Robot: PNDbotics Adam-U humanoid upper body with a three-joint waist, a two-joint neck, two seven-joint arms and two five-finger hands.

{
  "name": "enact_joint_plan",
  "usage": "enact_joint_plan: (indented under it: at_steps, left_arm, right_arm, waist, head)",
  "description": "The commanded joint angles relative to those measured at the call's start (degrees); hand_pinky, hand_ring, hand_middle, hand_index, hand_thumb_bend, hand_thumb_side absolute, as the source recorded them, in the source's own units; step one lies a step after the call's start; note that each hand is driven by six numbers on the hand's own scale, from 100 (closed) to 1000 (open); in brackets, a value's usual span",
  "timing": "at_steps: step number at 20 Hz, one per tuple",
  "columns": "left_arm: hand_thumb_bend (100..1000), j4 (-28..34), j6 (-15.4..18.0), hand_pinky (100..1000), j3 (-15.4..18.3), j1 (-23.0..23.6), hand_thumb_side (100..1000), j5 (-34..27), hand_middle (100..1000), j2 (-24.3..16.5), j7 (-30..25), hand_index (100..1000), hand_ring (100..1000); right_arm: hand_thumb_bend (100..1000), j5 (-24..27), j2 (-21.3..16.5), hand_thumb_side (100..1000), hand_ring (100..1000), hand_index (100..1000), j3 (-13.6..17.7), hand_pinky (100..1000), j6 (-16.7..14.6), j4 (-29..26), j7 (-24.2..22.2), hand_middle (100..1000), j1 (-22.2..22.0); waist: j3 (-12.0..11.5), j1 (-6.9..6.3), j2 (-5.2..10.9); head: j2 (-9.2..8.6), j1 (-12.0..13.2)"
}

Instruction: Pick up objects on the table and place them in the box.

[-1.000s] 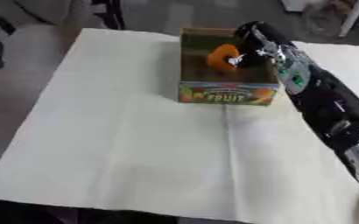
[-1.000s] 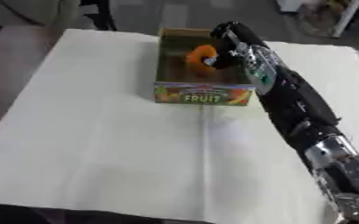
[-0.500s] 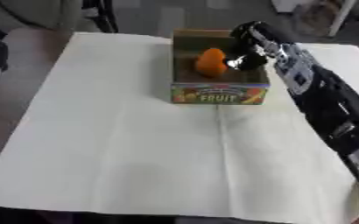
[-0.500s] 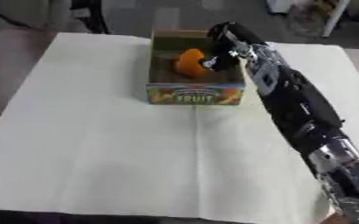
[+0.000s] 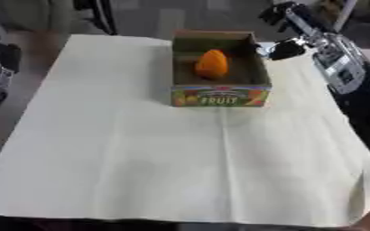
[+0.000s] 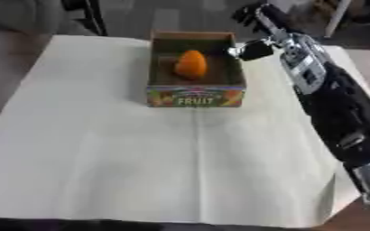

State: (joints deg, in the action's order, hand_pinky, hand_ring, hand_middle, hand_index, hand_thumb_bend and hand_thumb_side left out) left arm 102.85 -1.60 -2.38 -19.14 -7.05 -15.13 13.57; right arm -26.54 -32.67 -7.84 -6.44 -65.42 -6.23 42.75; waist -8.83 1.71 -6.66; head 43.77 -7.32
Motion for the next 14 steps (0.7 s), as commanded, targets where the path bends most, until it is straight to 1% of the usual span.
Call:
enact_joint_plan:
  at_steps: [1, 2, 3, 4, 9, 14]
  left_arm:
    - [657, 0.6, 0.1, 611, 0.8, -0.4, 376, 0.4, 582, -1.2, 0.4, 721, 608]
    - [657, 0.5, 0.1, 611, 0.8, -0.3, 376, 0.4, 582, -1.3, 0.4, 722, 608]
    - [677, 0.5, 0.1, 612, 0.9, -0.2, 349, 0.4, 582, -1.3, 0.4, 721, 608]
    - [657, 0.5, 0.1, 612, 0.9, -0.2, 376, 0.5, 582, -1.3, 0.4, 721, 608]
    - [658, 0.2, 0.0, 612, 0.9, 0.0, 380, 0.4, 583, -1.3, 0.3, 721, 608]
    - [664, 0.1, -0.3, 613, 1.0, 0.1, 386, 0.4, 584, -1.3, -0.1, 722, 610]
  right_arm:
    - [433, 4.4, -3.6, 239, 739, 798, 1.3, 637, 1.5, -5.5, 0.9, 680, -1.1]
    - [433, 5.5, -4.0, 238, 737, 796, 1.8, 633, 2.0, -6.7, 1.3, 676, -2.1]
    - [434, 6.6, -4.2, 238, 737, 796, 2.2, 630, 2.5, -7.8, 1.8, 673, -3.0]
    - [434, 7.9, -4.5, 238, 736, 796, 2.5, 628, 3.0, -8.7, 2.3, 671, -3.9]
    - [436, 14.8, -4.9, 237, 730, 791, 4.5, 613, 4.7, -12.7, 4.7, 657, -8.2]
    - [438, 21.0, -4.6, 238, 724, 785, 6.3, 601, 5.8, -15.7, 7.2, 643, -11.9]
  waist:
    - [0.4, -0.13, 0.96]
    - [0.8, -0.15, 0.94]
    - [1.1, -0.16, 0.92]
    - [1.3, -0.17, 0.89]
    - [2.9, -0.28, 0.86]
    - [3.5, -0.37, 0.71]
  head:
    - [0.35, 0.7]
    - [0.35, 0.9]
    - [0.35, 0.9]
    - [0.35, 1.1]
    - [0.35, 1.5]
    - [0.35, 1.8]
